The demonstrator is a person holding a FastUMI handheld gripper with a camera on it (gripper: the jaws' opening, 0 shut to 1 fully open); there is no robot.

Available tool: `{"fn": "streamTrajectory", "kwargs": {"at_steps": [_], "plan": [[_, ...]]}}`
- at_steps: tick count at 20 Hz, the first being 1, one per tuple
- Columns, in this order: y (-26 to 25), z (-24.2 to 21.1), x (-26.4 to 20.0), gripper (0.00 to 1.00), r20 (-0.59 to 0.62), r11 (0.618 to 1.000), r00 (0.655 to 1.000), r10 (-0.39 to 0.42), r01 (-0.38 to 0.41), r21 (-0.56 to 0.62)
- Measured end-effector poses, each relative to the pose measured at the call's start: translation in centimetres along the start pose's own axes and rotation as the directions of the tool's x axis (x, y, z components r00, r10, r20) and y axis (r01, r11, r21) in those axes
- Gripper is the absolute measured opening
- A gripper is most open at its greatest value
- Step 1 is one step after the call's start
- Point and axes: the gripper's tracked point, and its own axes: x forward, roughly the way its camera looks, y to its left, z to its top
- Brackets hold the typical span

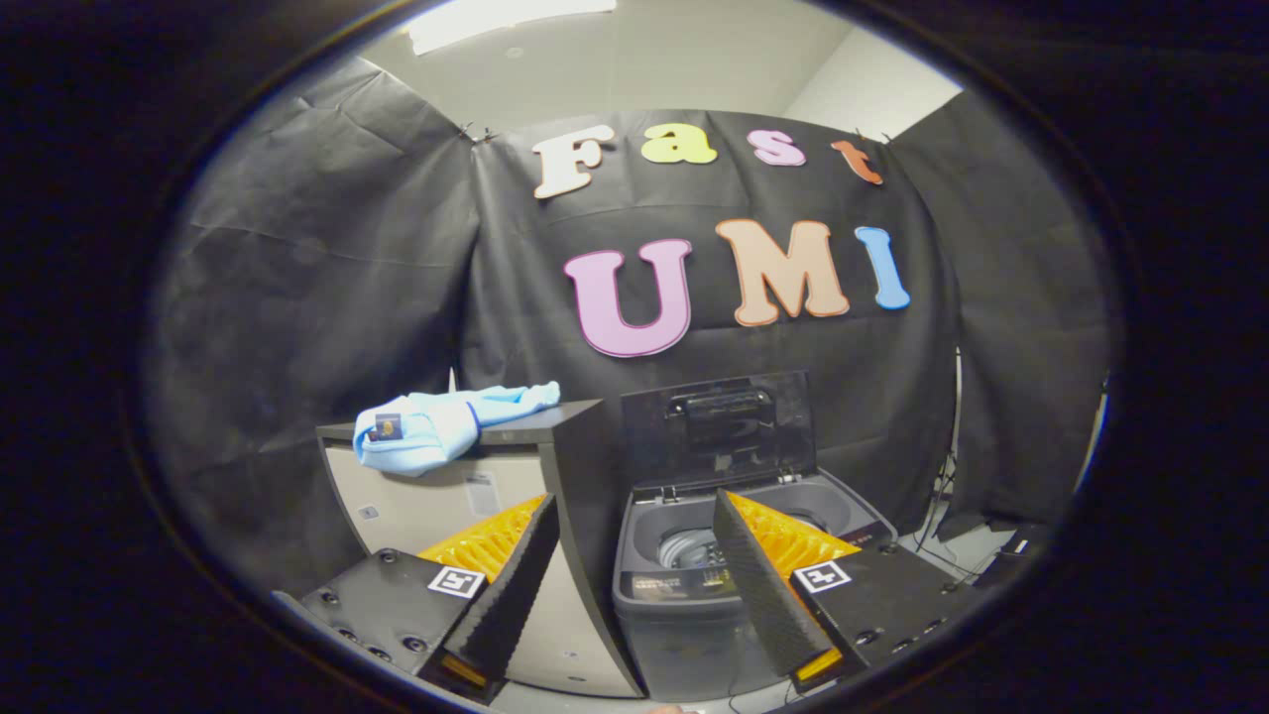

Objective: Put the clothes into the washing machine and then close the washing machine lid.

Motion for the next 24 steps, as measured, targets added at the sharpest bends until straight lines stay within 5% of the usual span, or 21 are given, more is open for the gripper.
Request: {"fn": "streamTrajectory", "kwargs": {"at_steps": [5,8,12,15,17,20,24], "plan": [[6.0,2.0,3.5,0.97,-0.056,0.999,0.998,0.026,-0.027,-0.023],[9.2,4.4,5.5,0.97,-0.056,1.000,0.998,-0.021,0.020,-0.007],[18.6,8.3,8.4,0.97,-0.056,0.972,0.987,0.150,-0.137,0.189],[20.5,10.0,11.6,0.98,-0.094,0.987,0.988,0.119,-0.107,0.117],[23.2,10.9,14.0,0.98,-0.078,0.981,0.983,0.167,-0.158,0.111],[25.5,8.9,17.6,0.98,-0.187,0.966,0.955,0.232,-0.204,0.157],[23.6,5.0,23.2,0.98,-0.337,0.987,0.931,0.142,-0.108,0.117]]}}
